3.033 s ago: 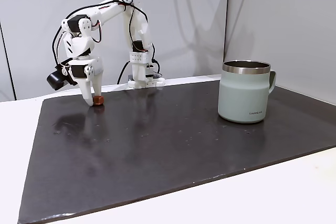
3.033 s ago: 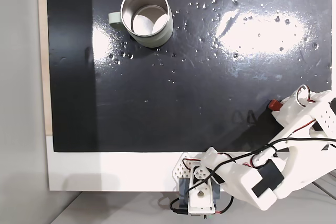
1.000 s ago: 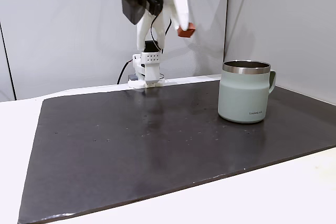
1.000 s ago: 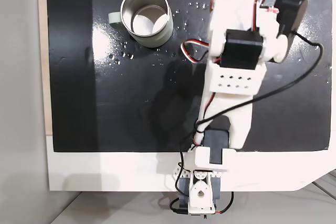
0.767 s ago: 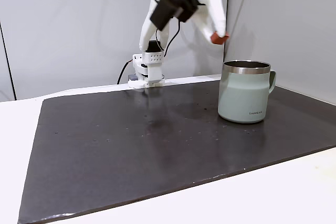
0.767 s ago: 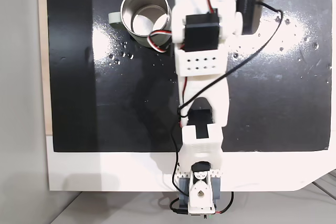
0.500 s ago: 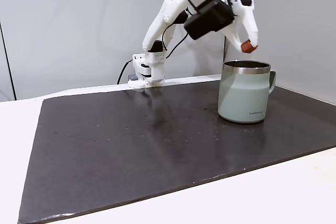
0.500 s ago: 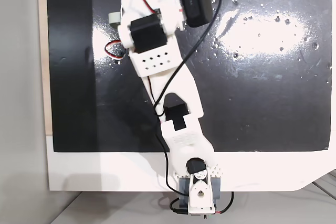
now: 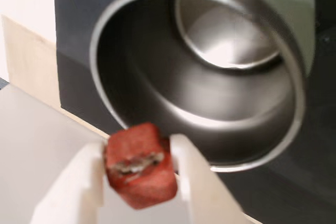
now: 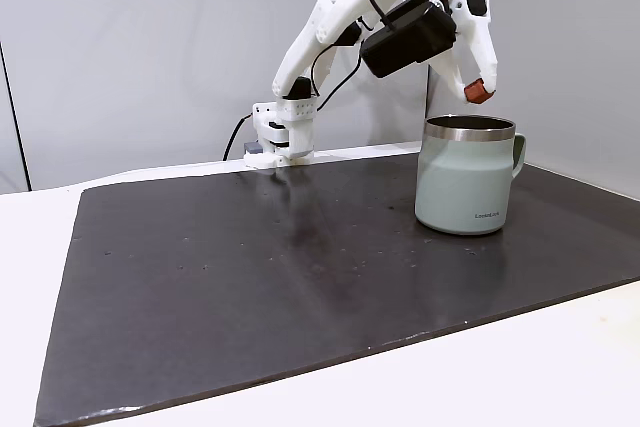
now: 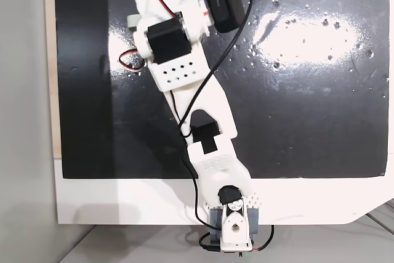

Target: Grasp a cube and put it in the cup.

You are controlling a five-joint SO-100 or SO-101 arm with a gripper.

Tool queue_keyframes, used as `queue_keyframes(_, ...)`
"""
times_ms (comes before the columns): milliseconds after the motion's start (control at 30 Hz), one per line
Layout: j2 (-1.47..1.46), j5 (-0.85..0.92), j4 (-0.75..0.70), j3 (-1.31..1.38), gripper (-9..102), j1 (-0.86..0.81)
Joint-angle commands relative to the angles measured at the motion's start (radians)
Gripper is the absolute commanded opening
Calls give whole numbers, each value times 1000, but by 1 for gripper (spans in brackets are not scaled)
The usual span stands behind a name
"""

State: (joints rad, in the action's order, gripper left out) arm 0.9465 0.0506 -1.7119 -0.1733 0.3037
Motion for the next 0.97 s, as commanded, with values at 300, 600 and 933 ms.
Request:
queue_keyframes(300, 58, -26, -12, 8, 25, -8)
queue_keyframes(600, 107, -26, -15, -46, 24, 20)
queue_keyframes(933, 121, -15, -6, -54, 23, 58)
